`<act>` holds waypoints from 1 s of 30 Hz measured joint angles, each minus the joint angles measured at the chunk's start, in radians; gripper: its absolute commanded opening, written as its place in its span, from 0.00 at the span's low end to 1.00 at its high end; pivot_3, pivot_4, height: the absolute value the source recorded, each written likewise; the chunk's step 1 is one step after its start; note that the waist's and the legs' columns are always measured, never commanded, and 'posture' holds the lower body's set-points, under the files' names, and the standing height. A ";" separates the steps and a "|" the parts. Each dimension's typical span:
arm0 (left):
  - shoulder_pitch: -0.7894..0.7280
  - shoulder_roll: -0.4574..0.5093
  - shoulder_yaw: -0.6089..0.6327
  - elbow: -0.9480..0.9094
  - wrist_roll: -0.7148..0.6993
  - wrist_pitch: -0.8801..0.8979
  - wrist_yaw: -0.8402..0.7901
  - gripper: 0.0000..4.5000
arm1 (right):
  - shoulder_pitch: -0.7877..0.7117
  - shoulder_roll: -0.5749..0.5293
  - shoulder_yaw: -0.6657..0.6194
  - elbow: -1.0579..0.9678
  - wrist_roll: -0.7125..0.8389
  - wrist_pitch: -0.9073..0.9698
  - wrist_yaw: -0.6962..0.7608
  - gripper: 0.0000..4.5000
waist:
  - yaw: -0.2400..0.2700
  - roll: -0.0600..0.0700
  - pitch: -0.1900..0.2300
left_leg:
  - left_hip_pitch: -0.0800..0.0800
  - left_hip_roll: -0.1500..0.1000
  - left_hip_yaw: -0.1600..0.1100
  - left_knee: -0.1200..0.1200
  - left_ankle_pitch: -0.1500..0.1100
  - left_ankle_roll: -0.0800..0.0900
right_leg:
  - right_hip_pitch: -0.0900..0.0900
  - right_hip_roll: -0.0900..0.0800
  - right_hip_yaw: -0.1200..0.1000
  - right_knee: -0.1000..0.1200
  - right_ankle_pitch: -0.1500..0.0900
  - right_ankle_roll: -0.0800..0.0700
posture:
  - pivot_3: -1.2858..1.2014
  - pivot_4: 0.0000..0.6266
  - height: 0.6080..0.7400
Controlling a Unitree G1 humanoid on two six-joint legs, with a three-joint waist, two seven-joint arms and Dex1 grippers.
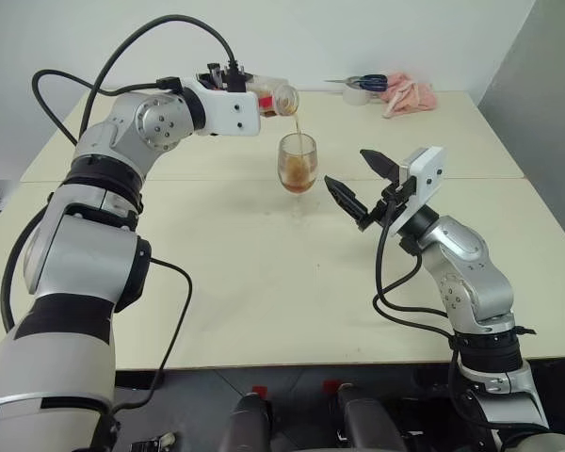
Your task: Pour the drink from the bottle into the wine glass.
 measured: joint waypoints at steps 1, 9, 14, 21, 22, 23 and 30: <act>0.003 -0.004 0.016 0.000 -0.019 0.005 -0.014 0.37 | 0.000 0.000 0.000 0.002 0.000 0.000 0.000 1.00 | -0.001 0.000 0.000 | 0.000 0.000 0.000 0.000 0.000 0.000 | 0.000 0.000 0.000 0.000 0.000 0.000 | 0.52 0.24 1.00; 0.039 -0.060 0.154 -0.057 -0.229 0.068 -0.186 0.37 | -0.005 0.002 0.000 0.018 0.000 0.000 0.004 1.00 | -0.009 0.000 0.000 | 0.000 0.000 0.000 0.000 0.000 0.000 | 0.000 0.000 0.000 0.001 0.000 0.000 | 0.52 0.24 1.00; 0.059 -0.060 0.175 -0.094 -0.264 0.108 -0.220 0.37 | -0.009 0.002 0.000 0.020 0.002 0.000 0.016 1.00 | -0.014 0.000 0.000 | 0.000 0.000 0.000 0.000 0.000 0.000 | 0.000 0.000 0.000 0.001 0.000 0.000 | 0.52 0.24 1.00; 0.092 -0.087 0.317 -0.150 -0.421 0.336 -0.229 0.37 | -0.012 -0.014 0.005 -0.004 0.039 0.020 0.058 1.00 | -0.015 0.000 0.000 | 0.000 0.000 -0.001 0.001 0.000 0.000 | 0.000 0.000 0.000 0.001 0.000 0.000 | 0.52 0.24 1.00; 0.109 -0.090 0.343 -0.163 -0.447 0.377 -0.213 0.37 | 0.002 -0.030 0.007 -0.026 0.056 0.031 0.077 1.00 | -0.015 0.000 0.000 | 0.000 0.000 -0.001 0.001 0.000 0.000 | 0.000 0.000 0.000 0.001 0.000 0.000 | 0.52 0.24 1.00; 0.136 -0.092 0.374 -0.185 -0.472 0.427 -0.192 0.37 | 0.023 -0.056 0.012 -0.059 0.078 0.050 0.106 1.00 | -0.015 0.000 0.000 | 0.000 0.000 -0.001 0.001 0.000 0.000 | 0.000 0.000 0.000 0.002 0.000 0.000 | 0.52 0.24 1.00; 0.386 -0.126 0.593 -0.423 -0.671 0.732 -0.018 0.37 | 0.114 -0.184 0.023 -0.202 0.183 0.136 0.246 1.00 | -0.017 0.000 0.000 | 0.000 0.001 -0.002 0.002 0.000 0.000 | 0.000 0.000 0.000 0.002 0.000 0.000 | 0.52 0.24 1.00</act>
